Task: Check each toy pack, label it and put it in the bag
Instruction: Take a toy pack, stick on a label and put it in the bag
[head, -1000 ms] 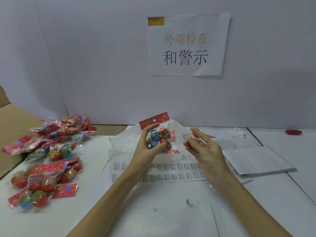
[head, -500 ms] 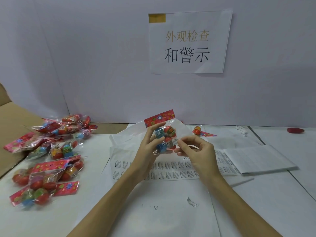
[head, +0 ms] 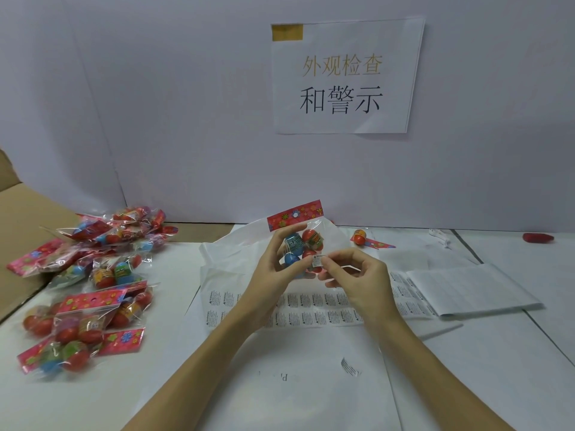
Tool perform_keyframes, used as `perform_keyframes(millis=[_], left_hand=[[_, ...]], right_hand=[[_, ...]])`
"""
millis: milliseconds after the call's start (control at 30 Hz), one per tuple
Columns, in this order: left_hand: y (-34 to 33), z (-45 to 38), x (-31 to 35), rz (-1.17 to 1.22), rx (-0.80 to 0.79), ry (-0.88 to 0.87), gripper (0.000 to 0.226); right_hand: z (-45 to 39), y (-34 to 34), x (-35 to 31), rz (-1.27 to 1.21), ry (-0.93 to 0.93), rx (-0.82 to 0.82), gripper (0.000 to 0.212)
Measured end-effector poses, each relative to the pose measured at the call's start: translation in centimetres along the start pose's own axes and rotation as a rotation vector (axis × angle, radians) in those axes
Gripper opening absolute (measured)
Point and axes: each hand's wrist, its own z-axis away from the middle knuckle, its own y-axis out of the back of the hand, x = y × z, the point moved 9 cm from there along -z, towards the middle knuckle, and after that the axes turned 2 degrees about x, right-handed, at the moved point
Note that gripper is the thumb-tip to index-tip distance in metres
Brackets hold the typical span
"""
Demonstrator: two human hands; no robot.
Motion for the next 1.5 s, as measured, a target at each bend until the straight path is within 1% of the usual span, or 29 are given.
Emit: perform_keyframes(millis=[200,367,433,500,600,633,667,767,800,900,1000,1133,1233,1333,1433,1500], left_hand=[[-0.1,0.1,0.2,-0.051,-0.009,-0.040,0.065],[0.1,0.1,0.2,-0.061,0.005,-0.064,0.060],[0.1,0.1,0.1,-0.038,0.003,-0.062,0.059],[0.4,-0.1,0.0,-0.004,0.017,-0.037,0.059],[1.0,-0.4,-0.5,0.041,0.027,0.018,0.062],[1.0,-0.4,-0.6,0.051,0.021,0.027,0.063],[0.9,-0.4,-0.5,0.055,0.014,0.030,0.063],[0.1,-0.2,-0.2,0.045,-0.029,0.013,0.067],[-0.1,-0.2,-0.2,0.045,-0.046,0.008,0.068],[-0.4,-0.1,-0.3,0.046,-0.056,0.028,0.076],[-0.7,-0.1,-0.1,0.047,-0.075,0.031,0.082],[-0.6,-0.1,0.0,0.096,-0.086,0.024,0.091],[-0.3,-0.2,0.2,0.089,-0.013,-0.006,0.103],[1.5,-0.3,0.7,0.011,0.171,-0.032,0.106],[3.8,-0.2,0.5,-0.054,0.313,-0.001,0.093],[4.6,-0.1,-0.1,-0.016,0.341,0.056,0.073]], right_hand=[[0.1,-0.1,0.0,0.016,-0.006,-0.017,0.008],[0.2,-0.1,-0.4,0.064,0.021,-0.007,0.010],[0.3,0.1,-0.7,0.136,0.063,0.028,0.017],[0.3,0.9,-0.5,0.211,0.079,0.107,0.025],[-0.2,2.4,0.4,0.167,-0.014,0.188,0.021],[-0.3,2.5,0.5,0.153,-0.042,0.176,0.020],[-0.4,2.2,0.5,0.147,-0.064,0.134,0.024],[0.0,-0.4,0.6,0.125,-0.120,-0.072,0.048],[0.2,-1.0,0.6,0.129,-0.116,-0.109,0.050],[0.4,-1.4,0.2,0.112,-0.098,-0.119,0.044],[0.4,-1.3,0.2,0.015,-0.103,-0.135,0.038],[0.1,-1.2,0.5,-0.060,-0.147,-0.142,0.032],[0.0,-0.7,0.6,-0.057,-0.142,-0.100,0.022],[-0.4,0.7,0.2,0.081,-0.074,-0.028,0.010],[-0.6,1.2,-0.2,0.240,-0.010,-0.038,0.012],[-0.6,1.0,-0.2,0.251,-0.012,-0.067,0.014]])
